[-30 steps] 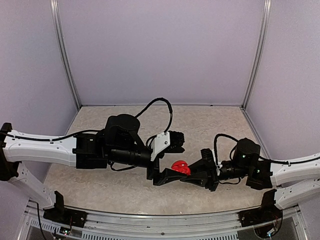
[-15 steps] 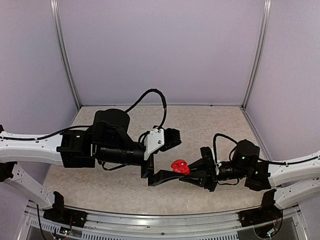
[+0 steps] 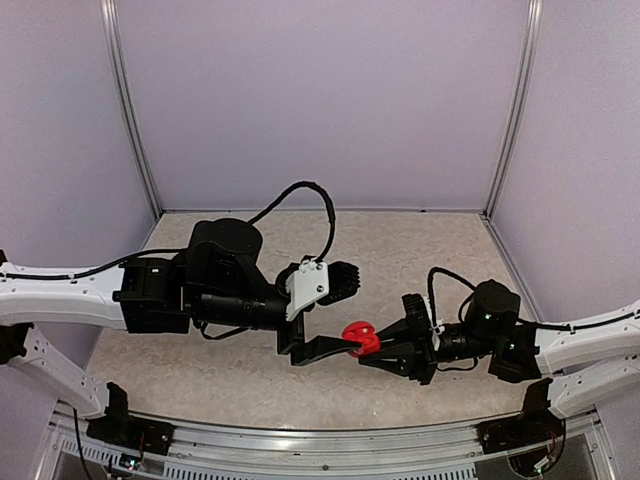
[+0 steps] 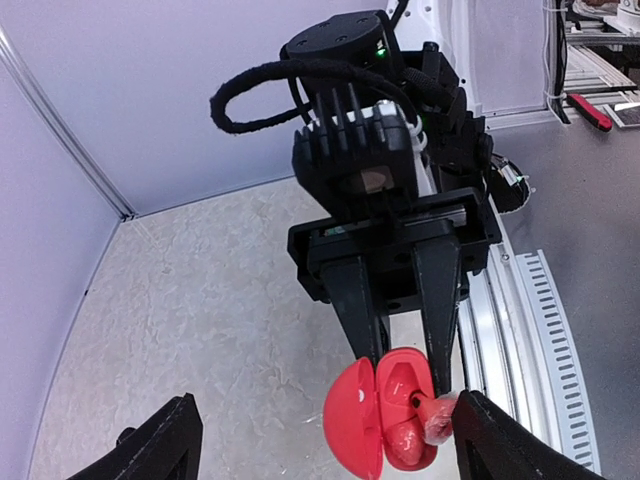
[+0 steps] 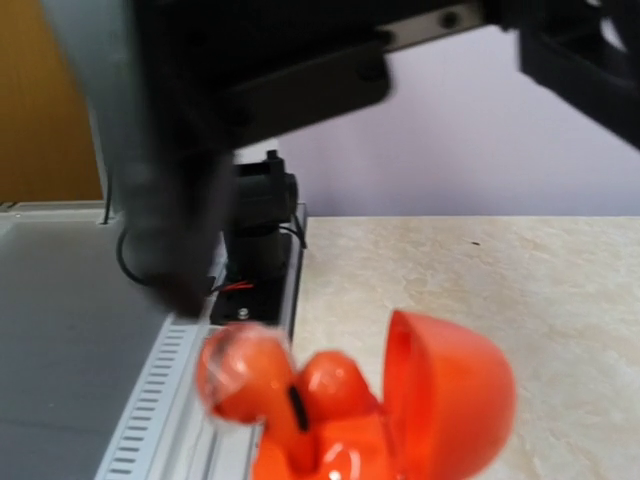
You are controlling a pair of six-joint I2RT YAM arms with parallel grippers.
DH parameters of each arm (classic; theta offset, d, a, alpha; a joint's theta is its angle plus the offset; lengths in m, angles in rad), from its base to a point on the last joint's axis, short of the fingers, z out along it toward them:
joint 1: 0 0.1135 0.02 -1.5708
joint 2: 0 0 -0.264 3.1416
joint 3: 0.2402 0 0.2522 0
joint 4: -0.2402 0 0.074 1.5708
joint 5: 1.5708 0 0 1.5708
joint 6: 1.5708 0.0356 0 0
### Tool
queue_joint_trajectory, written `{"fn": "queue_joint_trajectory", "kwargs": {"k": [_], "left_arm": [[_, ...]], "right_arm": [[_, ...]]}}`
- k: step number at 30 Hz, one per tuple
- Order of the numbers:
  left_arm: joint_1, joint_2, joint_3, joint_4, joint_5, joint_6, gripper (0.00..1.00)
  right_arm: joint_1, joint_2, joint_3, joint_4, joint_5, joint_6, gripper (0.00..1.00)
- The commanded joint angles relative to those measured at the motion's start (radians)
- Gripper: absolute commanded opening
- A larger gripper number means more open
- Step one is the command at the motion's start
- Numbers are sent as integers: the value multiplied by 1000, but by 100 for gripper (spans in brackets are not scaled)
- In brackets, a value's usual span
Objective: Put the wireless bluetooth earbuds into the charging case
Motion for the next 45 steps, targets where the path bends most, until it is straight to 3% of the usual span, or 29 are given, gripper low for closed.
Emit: {"fn": "queue_joint_trajectory", "kwargs": {"k": [1,12,24,45], "left_arm": [[21,-10,-2,-5,-15,12,85],[31,7,-1,4,35,22,82],[27,-114,-126,78,77,53,91],[0,-9,-48,72,50,39,84]], "right_arm": [[10,6,3,28,-51,-11,0],[10,0,2,23,-43,-13,0],[10,-2,4,17,-40,-12,0],[13,33,28,10,-60,-9,0]]}}
